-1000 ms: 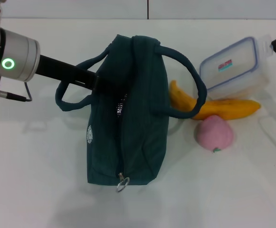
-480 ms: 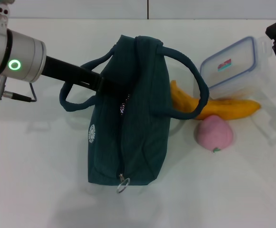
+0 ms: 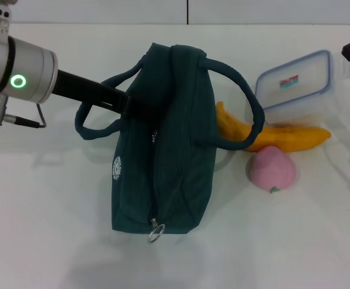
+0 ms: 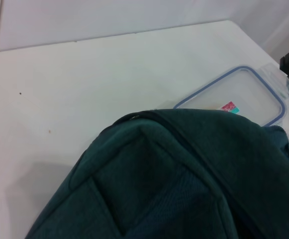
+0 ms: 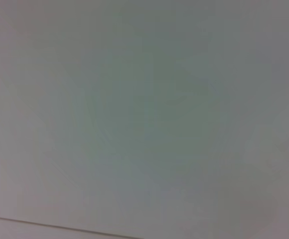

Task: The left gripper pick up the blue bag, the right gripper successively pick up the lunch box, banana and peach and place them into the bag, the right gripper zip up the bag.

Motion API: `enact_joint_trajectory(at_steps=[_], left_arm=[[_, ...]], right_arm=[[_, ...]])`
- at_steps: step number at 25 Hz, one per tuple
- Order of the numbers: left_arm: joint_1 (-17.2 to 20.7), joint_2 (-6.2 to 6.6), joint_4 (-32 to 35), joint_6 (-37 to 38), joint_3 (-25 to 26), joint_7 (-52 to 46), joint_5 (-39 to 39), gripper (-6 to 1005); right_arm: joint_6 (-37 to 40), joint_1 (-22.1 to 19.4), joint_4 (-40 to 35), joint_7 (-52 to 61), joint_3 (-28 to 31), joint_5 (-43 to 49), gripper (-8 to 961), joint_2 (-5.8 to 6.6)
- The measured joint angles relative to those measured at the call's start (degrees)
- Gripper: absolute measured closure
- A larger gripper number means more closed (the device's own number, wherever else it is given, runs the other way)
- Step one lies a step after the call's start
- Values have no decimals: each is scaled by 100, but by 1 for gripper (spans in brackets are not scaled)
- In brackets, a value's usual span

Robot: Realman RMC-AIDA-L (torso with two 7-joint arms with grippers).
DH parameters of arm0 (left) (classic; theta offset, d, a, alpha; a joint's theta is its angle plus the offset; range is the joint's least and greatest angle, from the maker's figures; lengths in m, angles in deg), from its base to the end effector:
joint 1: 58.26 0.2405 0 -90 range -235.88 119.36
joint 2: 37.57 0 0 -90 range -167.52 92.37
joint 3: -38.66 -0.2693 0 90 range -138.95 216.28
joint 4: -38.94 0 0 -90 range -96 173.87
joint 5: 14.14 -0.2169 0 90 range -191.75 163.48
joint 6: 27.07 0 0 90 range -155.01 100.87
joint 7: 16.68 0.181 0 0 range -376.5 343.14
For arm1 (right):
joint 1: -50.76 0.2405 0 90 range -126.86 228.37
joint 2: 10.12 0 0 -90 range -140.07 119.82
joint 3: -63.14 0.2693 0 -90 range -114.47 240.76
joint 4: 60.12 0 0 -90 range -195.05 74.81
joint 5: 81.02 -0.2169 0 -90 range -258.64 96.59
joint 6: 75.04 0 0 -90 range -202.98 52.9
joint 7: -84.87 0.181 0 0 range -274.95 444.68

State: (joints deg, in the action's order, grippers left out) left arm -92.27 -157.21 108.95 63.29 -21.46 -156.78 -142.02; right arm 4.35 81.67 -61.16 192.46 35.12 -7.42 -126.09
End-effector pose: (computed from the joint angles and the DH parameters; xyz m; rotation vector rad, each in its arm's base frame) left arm -0.1856 0.3834 -0.0171 -2.6714 -1.2149 -0.1773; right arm 0.2974 0.3837 -0.0152 -1.4165 1.8295 1.7503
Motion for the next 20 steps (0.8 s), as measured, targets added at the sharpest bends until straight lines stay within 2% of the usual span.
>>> enact_joint_trajectory(at_steps=[8,16,20], left_arm=[[-33,2,-83,-3,1,59,13,930],[-31,2,-118,-11,1,84,18,929],[-33,1,-120,-21,0,105,19,929]], right_arm=[[227,83,-128,-15,-11,13,929,12],[685,-94,-591,-45,0,-126,929,45],[754,-340,-751,-452,-34,-101,928,54]])
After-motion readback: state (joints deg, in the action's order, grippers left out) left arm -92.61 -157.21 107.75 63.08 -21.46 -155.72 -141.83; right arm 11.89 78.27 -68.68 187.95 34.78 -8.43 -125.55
